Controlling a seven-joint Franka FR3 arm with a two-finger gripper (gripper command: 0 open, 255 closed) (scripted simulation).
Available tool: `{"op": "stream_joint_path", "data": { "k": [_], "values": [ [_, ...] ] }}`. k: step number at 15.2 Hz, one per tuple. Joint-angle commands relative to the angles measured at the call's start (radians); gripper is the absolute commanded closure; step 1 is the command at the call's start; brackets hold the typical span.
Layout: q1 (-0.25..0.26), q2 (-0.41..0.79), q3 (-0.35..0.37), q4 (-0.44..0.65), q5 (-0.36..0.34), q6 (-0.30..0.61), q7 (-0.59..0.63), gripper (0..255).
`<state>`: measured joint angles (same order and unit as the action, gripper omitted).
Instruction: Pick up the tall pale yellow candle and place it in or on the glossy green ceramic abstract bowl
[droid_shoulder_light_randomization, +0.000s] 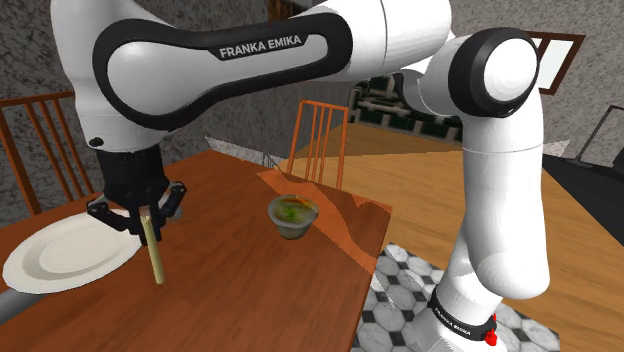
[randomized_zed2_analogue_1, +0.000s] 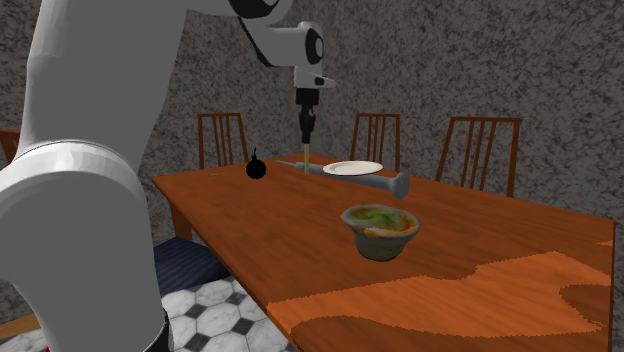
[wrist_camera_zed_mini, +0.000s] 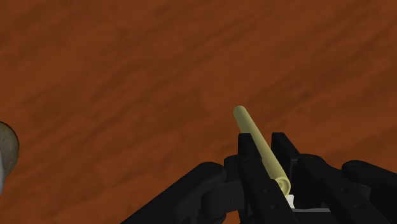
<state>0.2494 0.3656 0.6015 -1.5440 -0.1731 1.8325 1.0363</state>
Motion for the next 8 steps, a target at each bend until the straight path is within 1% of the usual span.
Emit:
{"op": "stream_joint_path", "data": {
  "k": [1, 8],
  "values": [
    [0.0, -0.002, 0.001, 0.024, 0.002, -0.027, -0.003, 255],
    [0.01, -0.004, 0.005, 0.118, 0.005, -0.12, -0.006, 255]
  ]
}}
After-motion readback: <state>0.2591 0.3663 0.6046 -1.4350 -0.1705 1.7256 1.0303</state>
